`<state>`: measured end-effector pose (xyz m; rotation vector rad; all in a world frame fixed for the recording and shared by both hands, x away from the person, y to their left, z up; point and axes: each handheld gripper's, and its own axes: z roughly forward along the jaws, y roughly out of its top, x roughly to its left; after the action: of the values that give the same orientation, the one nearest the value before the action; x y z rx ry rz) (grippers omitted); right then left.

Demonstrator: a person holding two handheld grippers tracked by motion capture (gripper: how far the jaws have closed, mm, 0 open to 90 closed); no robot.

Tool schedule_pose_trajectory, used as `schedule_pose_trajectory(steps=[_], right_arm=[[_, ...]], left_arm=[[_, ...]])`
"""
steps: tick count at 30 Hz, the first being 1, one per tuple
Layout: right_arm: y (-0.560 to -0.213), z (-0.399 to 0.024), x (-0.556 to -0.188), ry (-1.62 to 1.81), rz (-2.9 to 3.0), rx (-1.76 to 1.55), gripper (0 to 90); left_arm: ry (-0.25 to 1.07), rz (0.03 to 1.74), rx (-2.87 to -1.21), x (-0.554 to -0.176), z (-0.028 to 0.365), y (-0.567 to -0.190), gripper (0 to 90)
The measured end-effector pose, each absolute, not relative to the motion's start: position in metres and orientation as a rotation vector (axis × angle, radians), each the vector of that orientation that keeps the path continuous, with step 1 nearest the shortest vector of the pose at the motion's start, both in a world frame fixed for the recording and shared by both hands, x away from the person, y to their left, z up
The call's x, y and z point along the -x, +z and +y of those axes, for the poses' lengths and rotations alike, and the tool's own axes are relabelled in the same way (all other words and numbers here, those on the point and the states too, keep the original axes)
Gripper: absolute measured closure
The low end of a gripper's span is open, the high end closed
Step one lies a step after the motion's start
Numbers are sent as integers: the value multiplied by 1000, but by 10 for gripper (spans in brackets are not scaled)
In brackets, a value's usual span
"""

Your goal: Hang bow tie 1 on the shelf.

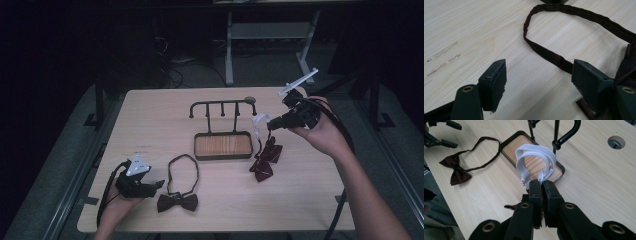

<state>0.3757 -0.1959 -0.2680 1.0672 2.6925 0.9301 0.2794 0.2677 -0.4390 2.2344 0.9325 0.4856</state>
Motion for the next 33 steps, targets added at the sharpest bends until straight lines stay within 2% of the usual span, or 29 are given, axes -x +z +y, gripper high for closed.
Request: schedule_pose_trajectory(steps=[15,33], right_arm=[[-265,-183,-408,892,2683,-1113,859],[-277,-185,-438,854,2660,-1221,857]], left_arm=[[471,941,-2219,-280,268,-440,287],[468,940,-2220,-281,269,-440,287]])
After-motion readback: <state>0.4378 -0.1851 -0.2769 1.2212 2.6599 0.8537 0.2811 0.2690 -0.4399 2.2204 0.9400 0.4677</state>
